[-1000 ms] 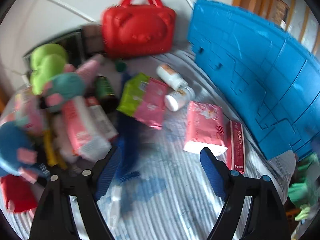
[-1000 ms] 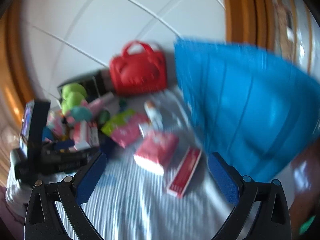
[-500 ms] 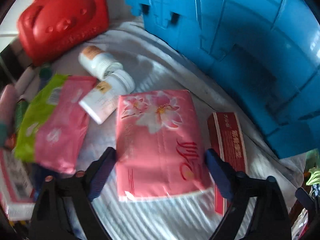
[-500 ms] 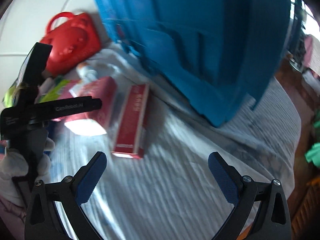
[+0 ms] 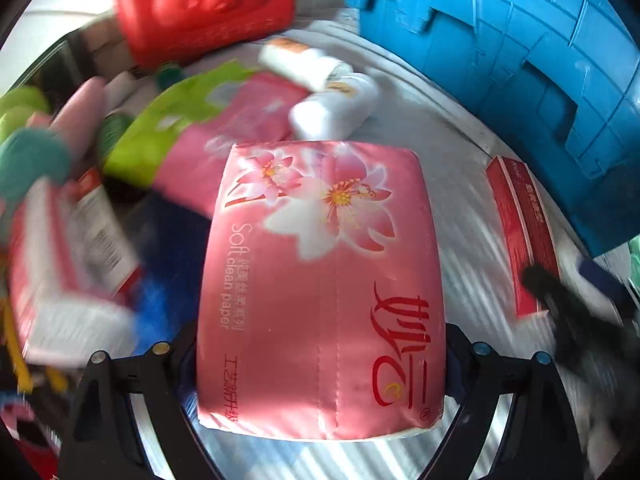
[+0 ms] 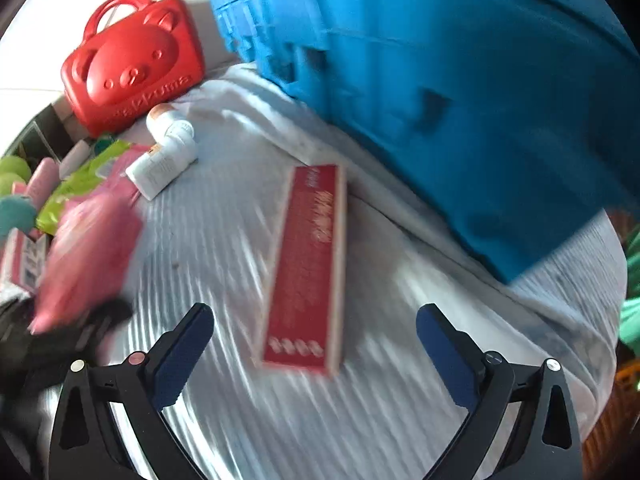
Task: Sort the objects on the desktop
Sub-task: 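Grasp the pink tissue pack with the left gripper while the right grasps the red ointment box, then carry the tissue pack and red box over the blue crate with both grippers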
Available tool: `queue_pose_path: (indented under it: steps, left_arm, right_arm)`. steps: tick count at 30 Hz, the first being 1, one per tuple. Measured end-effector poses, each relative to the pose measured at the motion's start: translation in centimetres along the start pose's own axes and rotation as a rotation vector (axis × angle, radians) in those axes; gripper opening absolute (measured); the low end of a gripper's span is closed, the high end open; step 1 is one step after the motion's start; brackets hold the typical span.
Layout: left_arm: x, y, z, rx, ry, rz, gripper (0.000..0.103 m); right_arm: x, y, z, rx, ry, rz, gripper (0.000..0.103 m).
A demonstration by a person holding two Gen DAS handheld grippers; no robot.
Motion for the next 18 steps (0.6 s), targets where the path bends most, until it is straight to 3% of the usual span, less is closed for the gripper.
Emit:
queue_pose_path:
  steps: [1, 3, 5, 9, 14, 18]
  left_arm:
    - [0.4, 0.4, 0.3, 0.016, -0.001, -0.003, 0.090]
    - [1.1, 1.2, 1.0, 0.048, -0.001, 0.003, 0.090]
    - [2.0, 1.6, 1.3, 0.061, -0.010, 0.003, 0.090]
    - [4.0, 2.7, 0.8, 0.079, -0.067, -0.019, 0.090]
    - [9.1, 3.3, -0.2, 0.110, -0.196, -0.043, 0.090]
    - [14.6, 3.1, -0.4, 0.144, -0.317, -0.058, 0.090]
  right_arm:
    - [-0.6, 0.3, -0.4, 0.008, 0.003, 0.015, 0.088]
    - [-1.6, 0.5, -0.9, 0.020, 0.019, 0.038, 0.059]
    - [-2.4, 0.3, -0.9, 0.019, 0.044, 0.046, 0.044]
    - [0.7, 1.0, -0.1, 0.087, 0.002, 0.028, 0.044]
    - [8.7, 3.6, 0.4, 0.224, -0.138, -0.078, 0.044]
    - [16.7, 4.4, -0.6, 0.287, -0.309, -0.157, 0.044]
Point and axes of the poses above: each gripper's, at about its wrist camera, not at the fingertips, and x roughly against the way its jaws point, y to its left, z to its underside, the point moved 2 cm from there along -x, roughly the way its jaws point, and after that the axes turned 5 degrees about -z, right-handed, at the moved point
